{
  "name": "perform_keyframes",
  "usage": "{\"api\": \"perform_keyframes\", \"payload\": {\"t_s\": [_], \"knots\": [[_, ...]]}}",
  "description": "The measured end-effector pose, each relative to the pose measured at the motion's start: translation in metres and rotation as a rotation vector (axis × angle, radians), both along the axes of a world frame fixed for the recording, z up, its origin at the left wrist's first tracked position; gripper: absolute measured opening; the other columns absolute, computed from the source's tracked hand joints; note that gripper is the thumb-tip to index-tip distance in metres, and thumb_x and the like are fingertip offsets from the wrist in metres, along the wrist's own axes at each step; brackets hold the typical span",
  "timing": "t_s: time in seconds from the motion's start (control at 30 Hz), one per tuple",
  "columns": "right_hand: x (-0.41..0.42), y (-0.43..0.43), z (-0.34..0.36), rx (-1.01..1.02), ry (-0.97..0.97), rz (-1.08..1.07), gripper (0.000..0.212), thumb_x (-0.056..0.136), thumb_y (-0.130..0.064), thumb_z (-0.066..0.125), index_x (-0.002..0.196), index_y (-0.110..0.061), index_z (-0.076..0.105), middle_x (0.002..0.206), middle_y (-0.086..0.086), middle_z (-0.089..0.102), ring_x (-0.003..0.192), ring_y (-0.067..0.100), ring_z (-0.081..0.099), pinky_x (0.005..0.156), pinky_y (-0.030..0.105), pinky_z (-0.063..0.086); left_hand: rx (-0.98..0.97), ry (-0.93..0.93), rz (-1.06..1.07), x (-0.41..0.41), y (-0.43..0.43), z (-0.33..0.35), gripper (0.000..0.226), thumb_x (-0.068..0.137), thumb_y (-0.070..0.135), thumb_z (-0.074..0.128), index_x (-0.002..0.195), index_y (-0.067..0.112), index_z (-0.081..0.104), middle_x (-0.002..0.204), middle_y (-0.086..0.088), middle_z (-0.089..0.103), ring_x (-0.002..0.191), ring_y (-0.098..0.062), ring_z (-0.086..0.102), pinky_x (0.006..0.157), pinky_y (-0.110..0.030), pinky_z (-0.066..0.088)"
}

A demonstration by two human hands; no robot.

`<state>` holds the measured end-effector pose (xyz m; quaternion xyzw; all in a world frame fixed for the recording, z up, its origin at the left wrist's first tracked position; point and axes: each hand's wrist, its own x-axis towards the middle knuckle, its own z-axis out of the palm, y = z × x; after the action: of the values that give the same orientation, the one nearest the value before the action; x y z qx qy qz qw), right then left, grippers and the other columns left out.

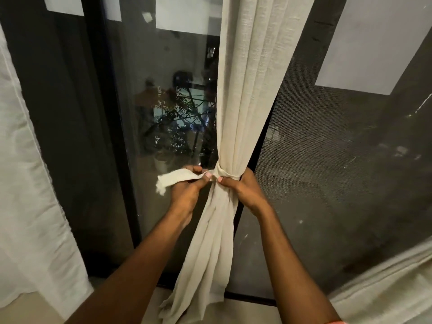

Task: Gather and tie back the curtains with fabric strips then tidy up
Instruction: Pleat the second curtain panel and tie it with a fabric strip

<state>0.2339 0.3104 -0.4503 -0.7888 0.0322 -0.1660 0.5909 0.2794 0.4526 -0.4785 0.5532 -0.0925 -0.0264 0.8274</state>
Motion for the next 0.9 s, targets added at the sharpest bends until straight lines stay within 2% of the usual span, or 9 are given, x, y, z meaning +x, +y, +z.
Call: {"api": "perform_keyframes", "payload": {"t_s": [0.1, 0.27, 0.37, 0.43, 0.5, 0.6, 0.7, 0.83, 0.9], "knots": [[0.003, 0.001, -0.002, -0.055, -0.037, -0.064, 0.063, 0.079, -0.009, 0.076, 0.133, -0.015, 0.044, 0.119, -0.008, 0.055, 0.099, -0.004, 0.053, 0.076, -0.002, 0.040, 0.129, -0.131, 0.053, 0.001, 0.007, 0.000, 0.021, 0.080, 0.007, 0.073, 0.079, 0.018, 0.056, 0.080, -0.001, 0.061, 0.080, -0.014, 0.061, 0.080, -0.036, 0.052], [0.006, 0.018, -0.015, -0.188, -0.192, -0.355, 0.067, 0.070, -0.032, 0.084, 0.115, -0.026, 0.036, 0.114, -0.008, 0.057, 0.103, 0.013, 0.059, 0.084, 0.034, 0.052, 0.259, -0.472, 0.111, -0.008, 0.014, -0.001, 0.013, 0.083, 0.023, 0.074, 0.082, 0.014, 0.064, 0.076, 0.003, 0.066, 0.073, -0.018, 0.065, 0.068, -0.038, 0.057], [0.000, 0.032, -0.022, -0.264, -0.272, -0.468, 0.057, 0.073, -0.035, 0.081, 0.110, -0.025, 0.038, 0.105, -0.004, 0.057, 0.092, 0.015, 0.059, 0.075, 0.039, 0.053, 0.296, -0.496, 0.170, -0.015, 0.009, 0.002, 0.020, 0.085, 0.032, 0.070, 0.077, 0.013, 0.066, 0.069, 0.002, 0.066, 0.063, -0.012, 0.062, 0.056, -0.032, 0.052], [-0.004, 0.036, -0.027, -0.321, -0.300, -0.490, 0.051, 0.077, -0.036, 0.077, 0.109, -0.024, 0.040, 0.102, -0.003, 0.057, 0.086, 0.015, 0.059, 0.071, 0.041, 0.053, 0.348, -0.499, 0.220, -0.020, 0.005, 0.003, 0.026, 0.088, 0.032, 0.068, 0.077, 0.008, 0.066, 0.067, -0.003, 0.067, 0.063, -0.021, 0.064, 0.053, -0.041, 0.052], [-0.007, 0.037, -0.031, -0.321, -0.312, -0.506, 0.049, 0.079, -0.036, 0.075, 0.111, -0.022, 0.041, 0.102, -0.002, 0.058, 0.084, 0.017, 0.060, 0.069, 0.043, 0.054, 0.376, -0.489, 0.271, -0.027, 0.002, 0.004, 0.030, 0.090, 0.035, 0.063, 0.080, 0.006, 0.067, 0.072, -0.005, 0.068, 0.067, -0.022, 0.065, 0.057, -0.046, 0.053], [-0.009, 0.037, -0.036, -0.323, -0.369, -0.504, 0.039, 0.082, -0.028, 0.073, 0.107, -0.020, 0.045, 0.100, -0.001, 0.058, 0.081, 0.011, 0.058, 0.067, 0.044, 0.053, 0.364, -0.543, 0.293, -0.039, -0.005, 0.009, 0.021, 0.091, 0.030, 0.058, 0.092, 0.013, 0.070, 0.093, 0.002, 0.067, 0.083, -0.006, 0.065, 0.073, -0.037, 0.056], [-0.010, 0.033, -0.041, -0.441, -0.449, -0.394, 0.024, 0.083, -0.013, 0.070, 0.103, -0.011, 0.055, 0.111, 0.003, 0.058, 0.088, 0.008, 0.058, 0.069, 0.042, 0.053, 0.381, -0.527, 0.184, -0.043, -0.011, 0.007, 0.031, 0.086, 0.029, 0.059, 0.111, 0.013, 0.069, 0.121, 0.001, 0.060, 0.108, -0.007, 0.060, 0.093, -0.031, 0.051], [-0.015, 0.036, -0.040, -0.235, -0.360, -0.132, 0.062, 0.080, -0.014, 0.070, 0.137, -0.011, 0.048, 0.136, -0.007, 0.052, 0.118, 0.001, 0.056, 0.095, 0.022, 0.048, 0.372, -0.483, -0.082, -0.044, -0.008, 0.007, 0.056, 0.081, 0.023, 0.057, 0.136, 0.021, 0.046, 0.150, 0.009, 0.029, 0.129, 0.015, 0.033, 0.107, -0.010, 0.029], [-0.017, 0.038, -0.037, -0.154, -0.415, -0.089, 0.059, 0.081, -0.002, 0.067, 0.136, -0.014, 0.049, 0.134, 0.001, 0.057, 0.119, 0.008, 0.058, 0.097, 0.024, 0.047, 0.337, -0.475, -0.190, -0.043, -0.005, 0.008, 0.058, 0.081, 0.016, 0.051, 0.139, 0.014, 0.042, 0.153, 0.011, 0.018, 0.131, 0.019, 0.024, 0.106, -0.004, 0.022]]}}
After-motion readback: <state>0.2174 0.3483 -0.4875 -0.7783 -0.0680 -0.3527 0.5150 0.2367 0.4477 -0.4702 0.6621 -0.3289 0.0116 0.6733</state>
